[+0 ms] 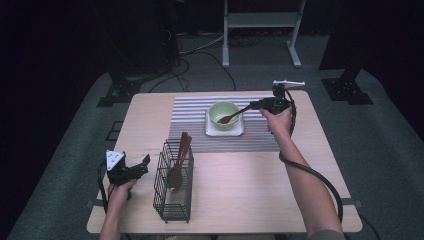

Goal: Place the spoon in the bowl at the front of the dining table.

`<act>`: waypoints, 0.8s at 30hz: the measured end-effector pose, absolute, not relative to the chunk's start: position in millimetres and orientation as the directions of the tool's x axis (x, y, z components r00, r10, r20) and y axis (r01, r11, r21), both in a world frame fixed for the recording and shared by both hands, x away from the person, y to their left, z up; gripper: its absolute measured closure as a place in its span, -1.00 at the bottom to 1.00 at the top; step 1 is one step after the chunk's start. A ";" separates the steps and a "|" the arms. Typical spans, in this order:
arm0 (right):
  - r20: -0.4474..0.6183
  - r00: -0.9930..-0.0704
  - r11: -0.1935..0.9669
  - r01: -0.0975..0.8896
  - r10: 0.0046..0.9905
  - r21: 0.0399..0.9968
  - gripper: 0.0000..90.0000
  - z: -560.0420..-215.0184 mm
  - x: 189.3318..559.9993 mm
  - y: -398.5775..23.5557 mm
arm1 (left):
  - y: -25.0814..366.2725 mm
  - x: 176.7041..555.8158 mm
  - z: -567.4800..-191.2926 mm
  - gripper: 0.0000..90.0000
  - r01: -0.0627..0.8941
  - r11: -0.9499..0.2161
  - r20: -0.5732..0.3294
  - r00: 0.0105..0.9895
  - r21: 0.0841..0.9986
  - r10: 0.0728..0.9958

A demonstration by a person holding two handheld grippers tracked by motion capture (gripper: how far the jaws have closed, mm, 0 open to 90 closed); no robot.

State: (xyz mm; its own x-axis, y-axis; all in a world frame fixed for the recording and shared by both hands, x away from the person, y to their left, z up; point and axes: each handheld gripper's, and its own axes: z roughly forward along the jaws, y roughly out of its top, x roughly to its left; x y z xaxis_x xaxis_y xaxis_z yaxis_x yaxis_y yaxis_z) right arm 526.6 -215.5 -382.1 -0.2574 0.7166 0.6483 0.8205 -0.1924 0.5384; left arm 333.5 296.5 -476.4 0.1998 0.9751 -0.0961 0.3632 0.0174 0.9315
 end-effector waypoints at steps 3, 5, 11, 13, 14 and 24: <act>0.657 -0.255 -0.197 0.823 0.709 0.533 0.67 -386.5 525.4 -218.4 | 296.2 333.6 -476.4 -0.96 0.364 0.013 -0.093 0.202 0.931 0.975; 0.668 -0.250 -0.200 0.830 0.701 0.521 0.64 -388.8 524.4 -220.4 | 296.0 333.6 -476.4 -0.96 0.365 0.011 -0.091 0.203 0.931 0.975; 0.679 -0.257 -0.195 0.836 0.688 0.514 0.44 -389.6 519.4 -222.5 | 296.3 332.9 -476.4 -0.96 0.359 0.012 -0.090 0.201 0.933 0.975; 0.680 -0.258 -0.195 0.836 0.686 0.513 0.39 -388.9 517.5 -223.6 | 295.6 333.1 -476.4 -0.96 0.361 0.011 -0.089 0.202 0.933 0.975; 0.682 -0.258 -0.195 0.837 0.684 0.512 0.36 -388.9 516.9 -224.2 | 295.6 333.2 -476.3 -0.96 0.362 0.009 -0.088 0.202 0.932 0.975; 0.681 -0.269 -0.169 0.847 0.681 0.503 0.21 -397.5 512.5 -223.5 | 296.1 333.5 -476.4 -0.96 0.363 0.011 -0.091 0.203 0.932 0.975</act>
